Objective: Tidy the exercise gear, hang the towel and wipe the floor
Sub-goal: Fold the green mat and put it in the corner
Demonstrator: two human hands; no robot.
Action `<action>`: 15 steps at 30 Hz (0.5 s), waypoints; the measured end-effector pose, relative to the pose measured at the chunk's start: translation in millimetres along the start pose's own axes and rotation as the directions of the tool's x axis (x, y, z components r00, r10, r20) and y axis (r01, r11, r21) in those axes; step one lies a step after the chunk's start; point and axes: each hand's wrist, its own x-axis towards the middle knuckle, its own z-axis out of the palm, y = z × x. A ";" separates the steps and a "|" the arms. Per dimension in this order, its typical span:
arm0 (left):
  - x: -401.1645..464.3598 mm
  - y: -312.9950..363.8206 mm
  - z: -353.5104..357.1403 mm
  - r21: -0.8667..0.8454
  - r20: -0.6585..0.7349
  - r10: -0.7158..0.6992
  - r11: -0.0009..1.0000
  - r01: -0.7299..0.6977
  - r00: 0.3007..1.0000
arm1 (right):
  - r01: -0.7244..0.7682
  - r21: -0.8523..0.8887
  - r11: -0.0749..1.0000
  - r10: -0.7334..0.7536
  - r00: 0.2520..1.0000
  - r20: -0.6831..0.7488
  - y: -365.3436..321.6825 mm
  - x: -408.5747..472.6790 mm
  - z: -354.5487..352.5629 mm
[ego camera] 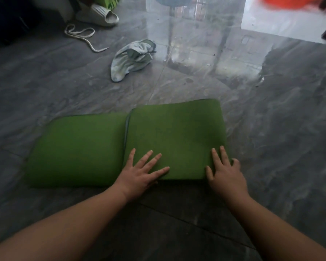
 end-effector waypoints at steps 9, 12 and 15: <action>-2.8 9.3 12.7 -0.163 0.093 -0.141 0.974 0.155 0.986 | 0.021 -0.186 0.982 -0.026 0.999 -0.026 -31.7 -5.9 7.0; -28.3 -9.3 19.0 -0.213 0.035 -0.286 0.934 0.287 0.958 | 0.413 -0.146 0.899 -0.430 0.896 -0.113 -64.2 -15.6 8.4; -66.9 -30.7 40.1 -0.269 0.073 -0.434 0.858 0.437 0.898 | 0.684 -0.149 0.714 -0.699 0.710 -0.086 -105.1 -28.3 30.2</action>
